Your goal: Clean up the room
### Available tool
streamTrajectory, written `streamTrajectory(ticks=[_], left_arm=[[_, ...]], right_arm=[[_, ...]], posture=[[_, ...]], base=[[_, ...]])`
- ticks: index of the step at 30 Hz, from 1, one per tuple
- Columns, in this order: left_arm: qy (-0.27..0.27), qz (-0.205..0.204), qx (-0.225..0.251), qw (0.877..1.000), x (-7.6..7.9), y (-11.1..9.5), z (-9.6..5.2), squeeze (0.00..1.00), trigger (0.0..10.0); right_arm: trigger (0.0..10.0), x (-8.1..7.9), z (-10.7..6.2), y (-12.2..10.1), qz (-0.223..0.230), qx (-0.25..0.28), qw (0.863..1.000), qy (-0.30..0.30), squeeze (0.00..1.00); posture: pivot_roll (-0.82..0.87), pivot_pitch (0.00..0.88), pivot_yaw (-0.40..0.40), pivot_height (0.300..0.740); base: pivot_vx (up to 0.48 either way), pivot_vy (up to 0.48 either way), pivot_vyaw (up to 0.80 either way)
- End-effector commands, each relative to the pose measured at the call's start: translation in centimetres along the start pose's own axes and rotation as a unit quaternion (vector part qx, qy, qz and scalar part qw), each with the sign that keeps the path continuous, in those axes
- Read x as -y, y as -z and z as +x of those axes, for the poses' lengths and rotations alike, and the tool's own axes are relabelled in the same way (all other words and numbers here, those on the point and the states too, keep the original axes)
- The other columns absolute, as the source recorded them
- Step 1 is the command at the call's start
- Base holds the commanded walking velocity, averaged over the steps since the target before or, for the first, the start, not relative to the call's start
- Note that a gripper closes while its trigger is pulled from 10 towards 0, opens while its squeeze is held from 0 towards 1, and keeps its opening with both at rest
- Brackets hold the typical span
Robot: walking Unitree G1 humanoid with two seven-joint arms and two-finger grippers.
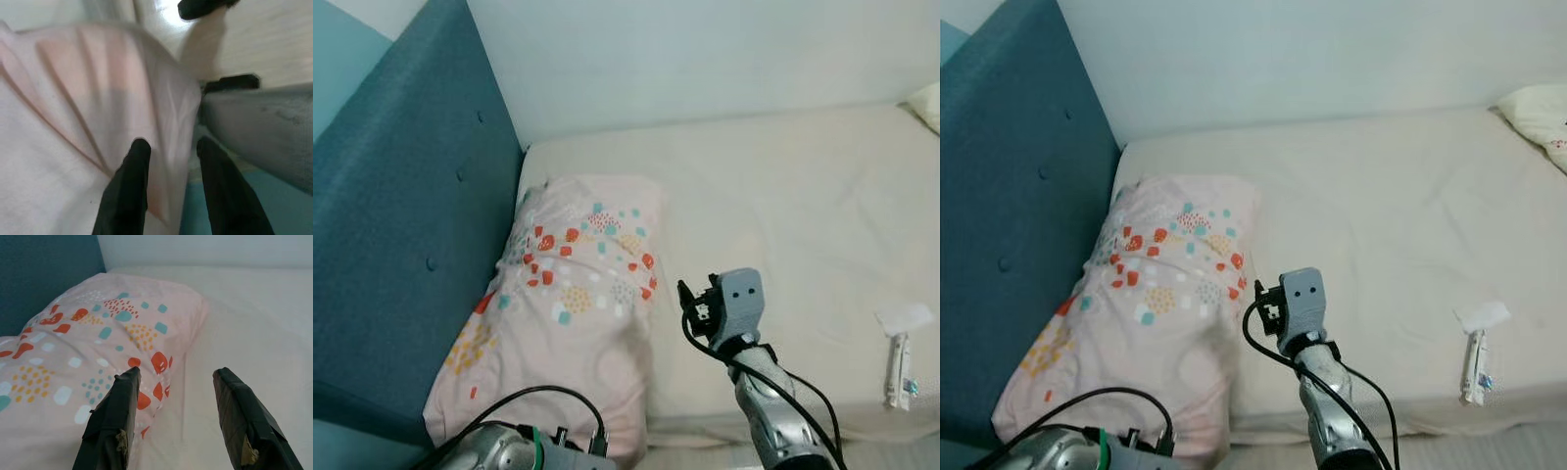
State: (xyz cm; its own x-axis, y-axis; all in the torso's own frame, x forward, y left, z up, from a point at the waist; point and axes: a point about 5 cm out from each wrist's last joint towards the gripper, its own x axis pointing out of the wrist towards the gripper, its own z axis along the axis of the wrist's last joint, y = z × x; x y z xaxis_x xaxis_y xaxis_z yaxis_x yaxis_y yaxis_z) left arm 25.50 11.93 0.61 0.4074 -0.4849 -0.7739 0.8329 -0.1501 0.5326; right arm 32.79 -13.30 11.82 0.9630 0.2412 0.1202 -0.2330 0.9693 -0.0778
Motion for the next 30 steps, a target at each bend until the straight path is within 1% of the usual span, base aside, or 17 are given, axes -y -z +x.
streamTrajectory(ticks=[1, 2, 4, 8, 9, 10, 12, 16, 19, 20, 22, 24, 25, 26, 27, 29, 30], left_arm=[[-0.025, -0.012, -0.013, 1.0, 0.6, -0.1, 1.1, 0.0, 10.0], [-0.025, -0.012, -0.013, 1.0, 0.6, -0.1, 1.1, 0.0, 10.0], [-0.073, -0.035, -0.022, 0.996, -0.3, -0.7, 2.1, 0.0, 10.0], [-0.092, -0.026, -0.034, 0.995, -0.4, -0.9, 2.7, 0.0, 10.0], [-0.092, -0.026, -0.034, 0.995, -0.4, -0.9, 2.7, 0.0, 10.0], [-0.08, -0.011, -0.039, 0.996, 0.1, -0.8, 2.9, 0.0, 10.0], [-0.072, -0.011, -0.045, 0.996, 0.5, -0.6, 3.0, 0.0, 10.0], [-0.072, -0.011, -0.051, 0.996, 0.7, -0.5, 3.1, 0.0, 10.0], [-0.017, 0.0, -0.063, 0.998, 1.6, -0.1, 3.3, 0.0, 10.0], [-0.017, 0.0, -0.063, 0.998, 1.6, -0.1, 3.3, 0.0, 10.0], [0.003, 0.001, -0.077, 0.997, 2.0, 0.6, 3.2, 0.0, 10.0], [0.003, 0.001, -0.077, 0.997, 2.0, 0.6, 3.2, 0.0, 10.0], [0.015, -0.006, -0.108, 0.994, 2.6, 1.6, 3.0, 0.0, 10.0], [0.014, -0.009, -0.121, 0.993, 2.8, 2.0, 3.0, 0.0, 10.0], [-0.002, -0.015, -0.126, 0.992, 2.7, 2.1, 3.0, 0.0, 10.0], [-0.014, -0.018, -0.127, 0.992, 2.6, 2.1, 3.1, 0.0, 10.0], [-0.041, -0.042, -0.122, 0.991, 2.2, 1.9, 3.2, 0.0, 10.0]], right_arm=[[10.0, -0.2, -0.3, 0.5, 0.009, -0.011, 1.0, 0.005, 0.0], [10.0, -0.2, -0.3, 0.5, 0.009, -0.011, 1.0, 0.005, 0.0], [10.0, 0.1, 0.0, 0.0, 0.009, -0.001, 1.0, 0.013, 0.0], [10.0, 0.5, 0.3, -0.9, 0.009, 0.015, 1.0, 0.018, 0.0], [10.0, 0.5, 0.3, -0.9, 0.009, 0.015, 1.0, 0.018, 0.0], [10.0, 0.7, 0.5, -1.9, 0.016, 0.034, 0.999, 0.017, 0.0], [10.0, 0.9, 0.5, -2.5, 0.022, 0.044, 0.999, 0.017, 0.0], [10.0, 1.0, 0.6, -2.9, 0.024, 0.051, 0.998, 0.019, 0.0], [10.0, 1.1, 0.5, -3.2, 0.023, 0.056, 0.998, 0.023, 0.0], [10.0, 1.1, 0.5, -3.2, 0.023, 0.056, 0.998, 0.023, 0.0], [10.0, 0.9, 0.5, -3.2, 0.025, 0.057, 0.998, 0.021, 0.0], [10.0, 0.9, 0.5, -3.2, 0.025, 0.057, 0.998, 0.021, 0.0], [10.0, 0.4, 0.4, -3.0, 0.029, 0.051, 0.998, 0.006, 0.0], [10.0, 0.2, 0.3, -2.8, 0.03, 0.044, 0.999, -0.002, 0.0], [10.0, 0.0, 0.2, -2.6, 0.028, 0.039, 0.999, -0.014, 0.0], [10.0, -0.2, 0.1, -2.5, 0.026, 0.035, 0.999, -0.021, 0.0], [10.0, -0.4, -0.1, -1.8, 0.012, 0.009, 0.999, -0.046, 0.0]], posture=[[-0.13, 0.249, 0.149, 0.74], [-0.13, 0.249, 0.149, 0.74], [-0.14, 0.258, 0.149, 0.74], [-0.15, 0.267, 0.148, 0.74], [-0.15, 0.267, 0.148, 0.74], [-0.15, 0.27, 0.148, 0.74], [-0.15, 0.27, 0.151, 0.74], [-0.16, 0.269, 0.153, 0.74], [-0.15, 0.266, 0.155, 0.74], [-0.15, 0.266, 0.155, 0.74], [-0.15, 0.265, 0.156, 0.74], [-0.15, 0.265, 0.156, 0.74], [-0.16, 0.266, 0.154, 0.74], [-0.16, 0.266, 0.154, 0.74], [-0.16, 0.266, 0.153, 0.74], [-0.16, 0.266, 0.153, 0.74], [-0.17, 0.268, 0.148, 0.74]], base=[[0.0, 0.0, 0.0], [0.0, 0.0, 0.0], [0.0, 0.0, 0.0], [0.0, 0.0, 0.0], [0.0, 0.0, 0.0], [0.0, 0.0, 0.0], [0.0, 0.0, 0.0], [0.0, 0.0, 0.0], [0.0, 0.0, 0.0], [0.0, 0.0, 0.0], [0.0, 0.0, 0.0], [0.0, 0.0, 0.0], [0.0, 0.0, 0.0], [0.0, 0.0, 0.0], [0.0, 0.0, 0.0], [0.0, 0.0, 0.0], [0.0, 0.0, 0.0]])
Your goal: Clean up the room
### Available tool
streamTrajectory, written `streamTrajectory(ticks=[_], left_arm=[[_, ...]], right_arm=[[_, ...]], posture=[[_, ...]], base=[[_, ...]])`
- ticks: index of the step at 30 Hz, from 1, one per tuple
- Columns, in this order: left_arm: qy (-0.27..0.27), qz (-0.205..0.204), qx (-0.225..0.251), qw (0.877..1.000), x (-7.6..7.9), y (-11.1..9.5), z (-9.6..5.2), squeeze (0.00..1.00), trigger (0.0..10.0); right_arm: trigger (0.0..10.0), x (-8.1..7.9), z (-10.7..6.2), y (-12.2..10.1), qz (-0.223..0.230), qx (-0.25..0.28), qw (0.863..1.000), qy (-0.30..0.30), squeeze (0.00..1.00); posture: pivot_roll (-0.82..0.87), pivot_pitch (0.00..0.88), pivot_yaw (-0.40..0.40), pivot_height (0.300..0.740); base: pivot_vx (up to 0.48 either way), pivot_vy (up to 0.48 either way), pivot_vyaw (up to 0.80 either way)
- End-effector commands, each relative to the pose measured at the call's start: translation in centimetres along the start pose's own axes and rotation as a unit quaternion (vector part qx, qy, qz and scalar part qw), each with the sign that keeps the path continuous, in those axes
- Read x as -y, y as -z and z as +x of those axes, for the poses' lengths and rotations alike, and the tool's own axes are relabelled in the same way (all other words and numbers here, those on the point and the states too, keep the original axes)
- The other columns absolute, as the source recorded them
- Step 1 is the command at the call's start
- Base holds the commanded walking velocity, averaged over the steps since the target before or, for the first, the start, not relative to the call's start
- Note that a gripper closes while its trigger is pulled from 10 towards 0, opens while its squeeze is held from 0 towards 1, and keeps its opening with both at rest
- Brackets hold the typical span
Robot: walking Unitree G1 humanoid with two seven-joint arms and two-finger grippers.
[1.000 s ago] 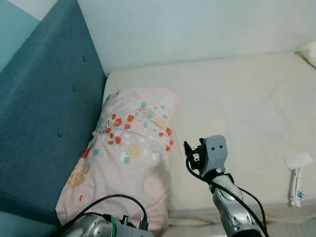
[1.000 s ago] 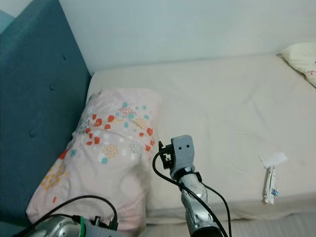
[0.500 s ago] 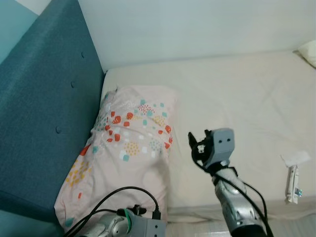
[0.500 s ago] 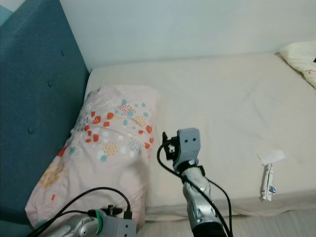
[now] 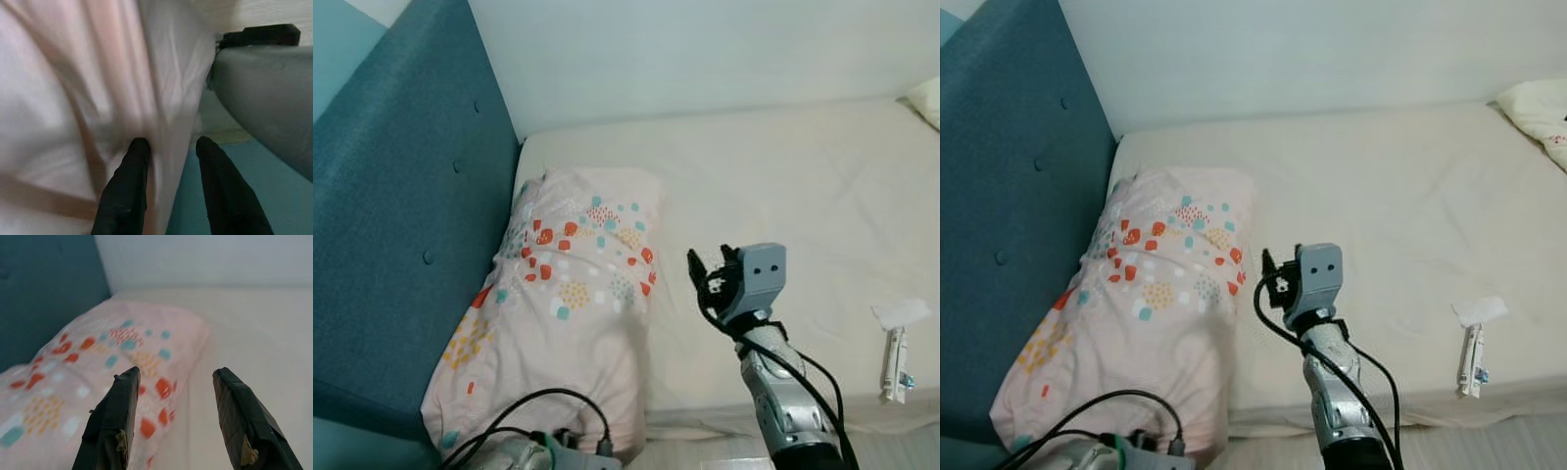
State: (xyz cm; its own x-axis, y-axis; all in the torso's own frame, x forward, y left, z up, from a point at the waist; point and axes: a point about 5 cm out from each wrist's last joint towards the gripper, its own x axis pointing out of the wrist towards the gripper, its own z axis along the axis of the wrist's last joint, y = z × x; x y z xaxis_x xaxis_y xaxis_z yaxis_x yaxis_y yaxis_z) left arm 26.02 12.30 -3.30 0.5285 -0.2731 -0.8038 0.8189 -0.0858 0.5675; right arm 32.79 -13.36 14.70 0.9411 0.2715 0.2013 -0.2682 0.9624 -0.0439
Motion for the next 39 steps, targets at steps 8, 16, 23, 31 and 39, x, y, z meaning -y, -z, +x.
streamTrajectory(ticks=[8, 16, 23, 31, 39], left_arm=[[-0.139, -0.124, 0.056, 0.981, -3.0, -3.1, 0.3, 0.0, 10.0], [-0.184, -0.16, 0.117, 0.963, -4.6, -5.1, 0.1, 0.0, 10.0], [-0.213, -0.212, 0.228, 0.926, -8.3, -10.2, -0.9, 0.0, 10.0], [-0.267, -0.247, 0.291, 0.885, -13.4, -13.5, -3.0, 0.0, 10.0], [-0.301, -0.278, 0.304, 0.86, -15.8, -13.7, -4.1, 0.0, 10.0]], right_arm=[[10.0, 1.3, -4.2, 3.3, -0.155, -0.157, 0.961, -0.166, 0.0], [10.0, 4.3, -4.8, 1.7, -0.224, -0.165, 0.949, -0.148, 0.0], [10.0, 4.7, -2.7, -1.4, -0.157, -0.075, 0.982, -0.068, 0.0], [10.0, 5.6, -2.0, -3.3, -0.104, -0.031, 0.994, -0.015, 0.0], [10.0, 5.3, -2.1, -3.0, -0.097, -0.031, 0.995, -0.012, 0.0]], posture=[[-0.19, 0.274, 0.139, 0.74], [-0.2, 0.275, 0.143, 0.74], [-0.2, 0.275, 0.145, 0.74], [-0.19, 0.269, 0.148, 0.74], [-0.18, 0.268, 0.153, 0.74]], base=[[0.0, 0.0, 0.0], [0.0, 0.0, 0.0], [0.0, 0.0, 0.0], [0.0, 0.0, 0.0], [0.0, 0.0, 0.0]])
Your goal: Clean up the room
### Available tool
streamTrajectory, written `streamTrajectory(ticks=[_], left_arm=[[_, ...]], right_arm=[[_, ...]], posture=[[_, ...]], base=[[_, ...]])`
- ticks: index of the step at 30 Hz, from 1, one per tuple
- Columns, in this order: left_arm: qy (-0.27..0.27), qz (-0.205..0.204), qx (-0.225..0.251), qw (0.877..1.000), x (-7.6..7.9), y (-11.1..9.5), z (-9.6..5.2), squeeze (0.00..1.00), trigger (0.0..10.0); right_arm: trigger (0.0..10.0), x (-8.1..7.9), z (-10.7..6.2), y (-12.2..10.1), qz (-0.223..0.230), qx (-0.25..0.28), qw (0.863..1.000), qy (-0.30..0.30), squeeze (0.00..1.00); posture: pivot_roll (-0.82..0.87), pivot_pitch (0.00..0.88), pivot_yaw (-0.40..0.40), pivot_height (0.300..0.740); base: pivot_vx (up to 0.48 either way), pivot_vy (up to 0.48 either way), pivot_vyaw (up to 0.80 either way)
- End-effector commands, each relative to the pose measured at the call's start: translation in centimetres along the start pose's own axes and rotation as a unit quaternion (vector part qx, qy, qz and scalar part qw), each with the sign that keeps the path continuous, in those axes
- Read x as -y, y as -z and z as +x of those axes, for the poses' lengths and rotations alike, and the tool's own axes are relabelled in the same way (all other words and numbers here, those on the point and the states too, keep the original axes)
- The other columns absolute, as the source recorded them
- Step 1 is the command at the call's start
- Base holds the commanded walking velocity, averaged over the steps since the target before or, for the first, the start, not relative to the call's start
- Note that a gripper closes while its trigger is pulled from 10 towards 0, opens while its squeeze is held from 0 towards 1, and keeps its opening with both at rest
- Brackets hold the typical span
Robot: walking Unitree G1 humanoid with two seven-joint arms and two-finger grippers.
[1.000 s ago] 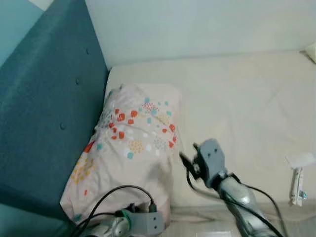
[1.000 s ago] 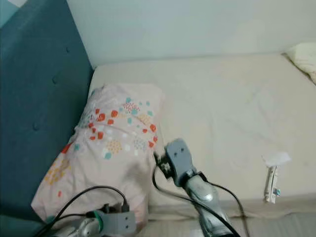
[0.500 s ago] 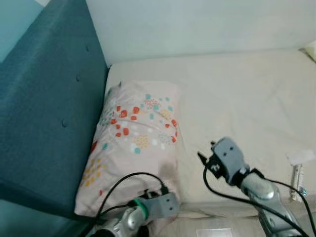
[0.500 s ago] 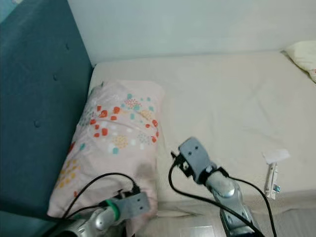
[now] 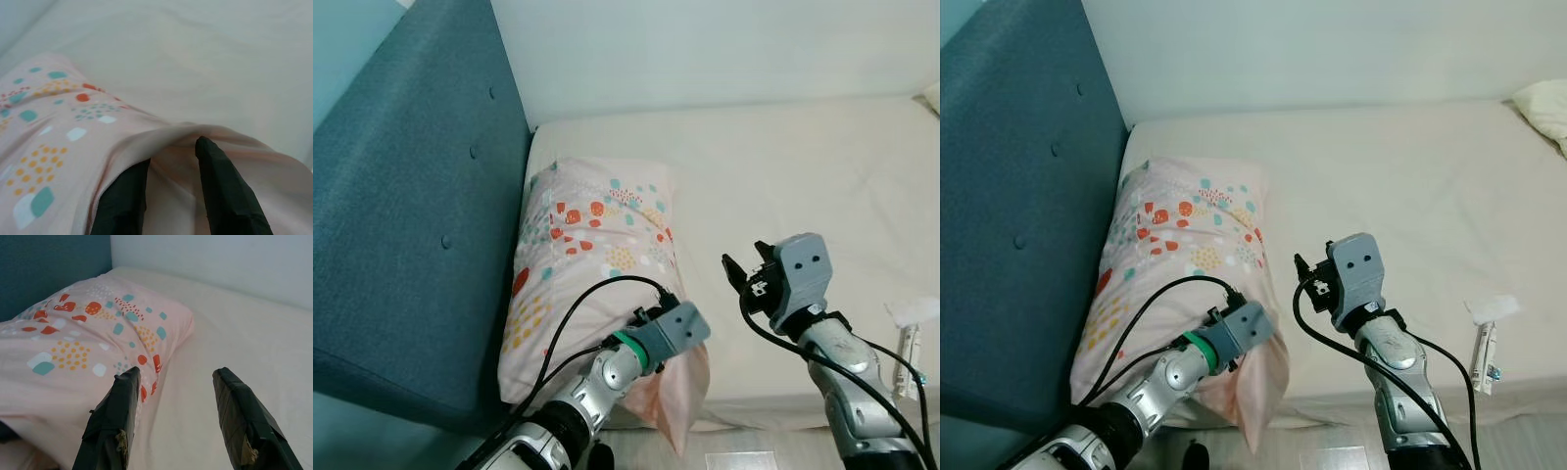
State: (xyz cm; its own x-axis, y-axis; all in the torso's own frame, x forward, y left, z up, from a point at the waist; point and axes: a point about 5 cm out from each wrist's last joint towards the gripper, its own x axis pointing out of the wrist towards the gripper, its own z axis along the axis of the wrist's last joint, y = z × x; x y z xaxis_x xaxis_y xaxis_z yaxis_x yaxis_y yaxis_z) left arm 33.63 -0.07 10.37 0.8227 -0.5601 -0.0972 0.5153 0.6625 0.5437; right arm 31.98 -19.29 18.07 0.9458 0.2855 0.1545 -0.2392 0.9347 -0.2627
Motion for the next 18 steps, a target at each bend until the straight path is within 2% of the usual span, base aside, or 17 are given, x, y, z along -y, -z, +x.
streamTrajectory(ticks=[1, 3, 5, 7, 9, 11, 12, 15, 16, 17, 18], left_arm=[[-0.02, -0.022, 0.031, 0.999, -0.6, -2.1, 0.8, 0.0, 10.0], [-0.043, -0.051, 0.048, 0.997, -1.8, -3.5, 1.3, 0.0, 10.0], [-0.056, -0.078, 0.05, 0.994, -2.5, -3.9, 1.4, 0.0, 10.0], [-0.063, -0.093, 0.05, 0.992, -3.0, -3.9, 1.3, 0.0, 10.0], [-0.062, -0.089, 0.052, 0.993, -3.0, -3.9, 1.2, 0.0, 10.0], [-0.041, -0.058, 0.047, 0.996, -2.6, -3.0, 0.8, 0.0, 10.0], [-0.041, -0.058, 0.047, 0.996, -2.6, -3.0, 0.8, 0.0, 10.0], [0.047, 0.047, 0.0, 0.998, -0.6, 1.9, -1.8, 0.0, 10.0], [0.047, 0.047, 0.0, 0.998, -0.6, 1.9, -1.8, 0.0, 10.0], [0.076, 0.069, -0.018, 0.995, -0.2, 3.5, -2.9, 0.0, 10.0], [0.076, 0.069, -0.018, 0.995, -0.2, 3.5, -2.9, 0.0, 10.0]], right_arm=[[10.0, -0.5, -0.3, 0.5, 0.017, -0.007, 1.0, -0.001, 0.0], [10.0, -0.5, -0.2, 0.5, 0.023, -0.004, 1.0, 0.003, 0.0], [10.0, -0.6, -0.2, 0.4, 0.025, -0.003, 1.0, 0.005, 0.0], [10.0, -0.6, -0.2, 0.5, 0.027, -0.004, 1.0, 0.006, 0.0], [10.0, -0.6, -0.3, 0.5, 0.028, -0.005, 1.0, 0.006, 0.0], [10.0, -0.7, -0.3, 0.8, 0.03, -0.008, 1.0, 0.006, 0.0], [10.0, -0.7, -0.3, 0.8, 0.03, -0.008, 1.0, 0.006, 0.0], [10.0, -1.1, -0.2, 0.9, 0.033, -0.01, 0.999, 0.005, 0.0], [10.0, -1.1, -0.2, 0.9, 0.033, -0.01, 0.999, 0.005, 0.0], [10.0, -1.1, -0.2, 1.0, 0.035, -0.01, 0.999, 0.004, 0.0], [10.0, -1.1, -0.2, 1.0, 0.035, -0.01, 0.999, 0.004, 0.0]], posture=[[-0.18, 0.267, 0.155, 0.74], [-0.18, 0.265, 0.16, 0.74], [-0.18, 0.265, 0.162, 0.74], [-0.17, 0.265, 0.162, 0.74], [-0.17, 0.265, 0.162, 0.74], [-0.17, 0.262, 0.165, 0.74], [-0.17, 0.262, 0.165, 0.74], [-0.17, 0.258, 0.167, 0.74], [-0.17, 0.258, 0.167, 0.74], [-0.17, 0.258, 0.167, 0.74], [-0.17, 0.258, 0.167, 0.74]], base=[[0.0, 0.0, 0.0], [0.0, 0.0, 0.0], [0.0, 0.0, 0.0], [0.0, 0.0, 0.0], [0.0, 0.0, 0.0], [0.0, 0.0, 0.0], [0.0, 0.0, 0.0], [0.0, 0.0, 0.0], [0.0, 0.0, 0.0], [0.0, 0.0, 0.0], [0.0, 0.0, 0.0]])
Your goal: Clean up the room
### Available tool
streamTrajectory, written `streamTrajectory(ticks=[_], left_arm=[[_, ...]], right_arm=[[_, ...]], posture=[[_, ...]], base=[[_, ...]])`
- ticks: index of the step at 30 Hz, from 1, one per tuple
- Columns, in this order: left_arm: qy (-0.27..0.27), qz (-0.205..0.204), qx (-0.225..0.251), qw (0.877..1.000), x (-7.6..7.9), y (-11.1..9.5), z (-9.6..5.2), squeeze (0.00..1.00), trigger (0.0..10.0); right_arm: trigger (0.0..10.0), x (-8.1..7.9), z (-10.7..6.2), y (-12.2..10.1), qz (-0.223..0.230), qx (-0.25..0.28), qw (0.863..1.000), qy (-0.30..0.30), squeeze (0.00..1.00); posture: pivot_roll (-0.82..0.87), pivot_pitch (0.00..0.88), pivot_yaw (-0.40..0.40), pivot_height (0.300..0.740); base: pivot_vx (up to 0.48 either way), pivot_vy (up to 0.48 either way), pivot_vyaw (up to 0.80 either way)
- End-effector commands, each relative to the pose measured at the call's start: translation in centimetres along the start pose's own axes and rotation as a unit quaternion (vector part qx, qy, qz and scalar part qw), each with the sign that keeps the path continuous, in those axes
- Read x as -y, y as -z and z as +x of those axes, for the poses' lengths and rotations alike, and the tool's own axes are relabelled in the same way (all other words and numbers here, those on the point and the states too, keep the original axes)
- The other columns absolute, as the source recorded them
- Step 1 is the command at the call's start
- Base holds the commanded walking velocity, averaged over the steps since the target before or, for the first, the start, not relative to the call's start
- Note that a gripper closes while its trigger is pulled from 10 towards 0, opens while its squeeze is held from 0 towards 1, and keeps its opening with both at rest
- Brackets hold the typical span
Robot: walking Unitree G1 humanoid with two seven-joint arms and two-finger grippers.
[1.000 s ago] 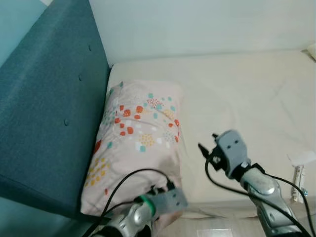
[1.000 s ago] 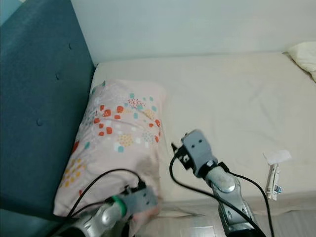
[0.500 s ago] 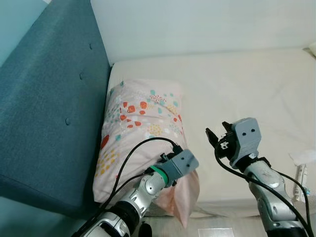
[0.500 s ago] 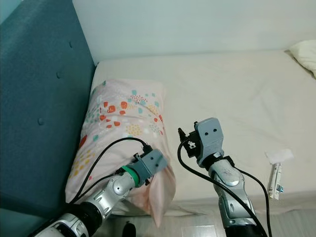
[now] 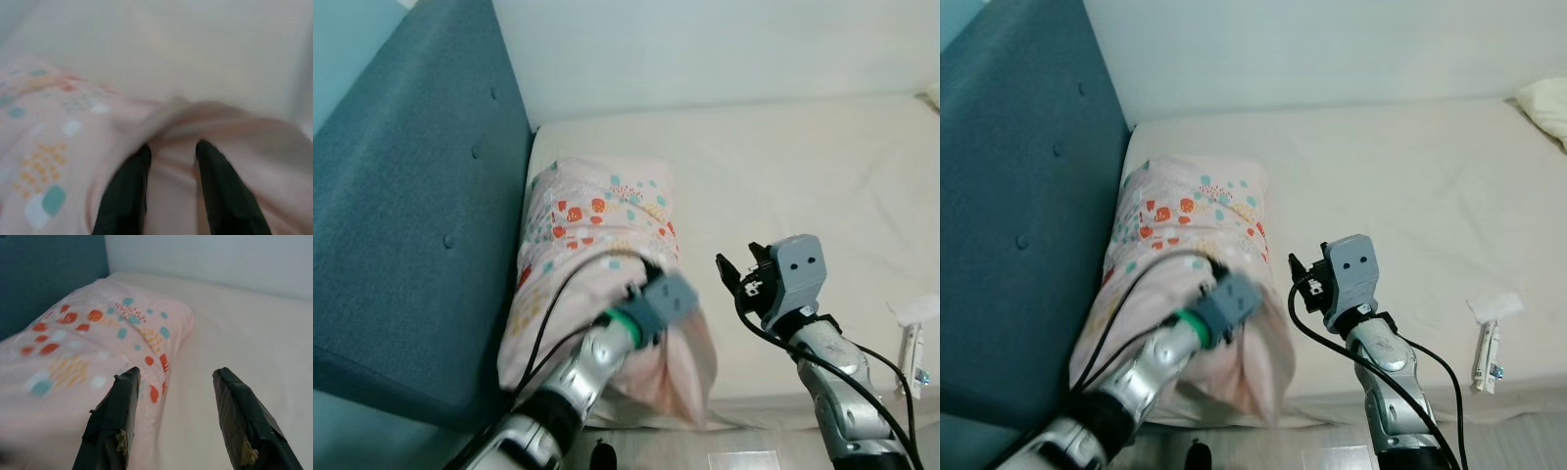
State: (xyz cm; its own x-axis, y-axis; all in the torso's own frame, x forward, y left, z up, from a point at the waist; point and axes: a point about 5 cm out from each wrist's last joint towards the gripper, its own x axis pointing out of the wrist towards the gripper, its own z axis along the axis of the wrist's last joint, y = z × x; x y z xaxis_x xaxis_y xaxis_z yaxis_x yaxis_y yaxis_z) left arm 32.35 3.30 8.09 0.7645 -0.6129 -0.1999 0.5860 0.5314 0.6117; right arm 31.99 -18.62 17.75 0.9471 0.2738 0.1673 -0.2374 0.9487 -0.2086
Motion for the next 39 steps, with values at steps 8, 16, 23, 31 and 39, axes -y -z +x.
streamTrajectory(ticks=[8, 16, 23, 31, 39], left_arm=[[0.064, 0.099, -0.085, 0.989, 0.0, 6.5, -5.2, 0.0, 10.0], [0.092, 0.154, -0.089, 0.98, -2.5, 8.5, -10.1, 0.0, 10.0], [0.045, 0.056, -0.05, 0.996, -4.0, 6.4, -10.6, 0.0, 10.0], [0.009, 0.057, -0.132, 0.99, -1.2, 7.8, -7.1, 0.0, 10.0], [0.007, 0.076, -0.233, 0.969, 1.0, 10.2, -6.5, 0.0, 10.0]], right_arm=[[10.0, -0.7, 0.0, 1.1, 0.01, -0.016, 1.0, -0.008, 0.0], [10.0, -1.6, 0.7, 0.7, 0.009, -0.005, 1.0, -0.029, 0.0], [10.0, -1.9, 1.1, 0.4, 0.008, 0.002, 0.999, -0.037, 0.0], [10.0, -3.1, 1.8, 0.2, 0.018, 0.013, 0.999, -0.049, 0.0], [10.0, -2.8, 1.4, 0.4, 0.017, 0.008, 0.999, -0.046, 0.0]], posture=[[-0.14, 0.235, 0.162, 0.74], [-0.14, 0.203, 0.145, 0.74], [-0.12, 0.179, 0.132, 0.74], [-0.14, 0.183, 0.127, 0.74], [-0.16, 0.2, 0.128, 0.74]], base=[[0.0, 0.0, 0.0], [0.0, 0.0, 0.0], [0.0, 0.0, 0.0], [0.0, 0.0, 0.0], [0.0, 0.0, 0.0]])
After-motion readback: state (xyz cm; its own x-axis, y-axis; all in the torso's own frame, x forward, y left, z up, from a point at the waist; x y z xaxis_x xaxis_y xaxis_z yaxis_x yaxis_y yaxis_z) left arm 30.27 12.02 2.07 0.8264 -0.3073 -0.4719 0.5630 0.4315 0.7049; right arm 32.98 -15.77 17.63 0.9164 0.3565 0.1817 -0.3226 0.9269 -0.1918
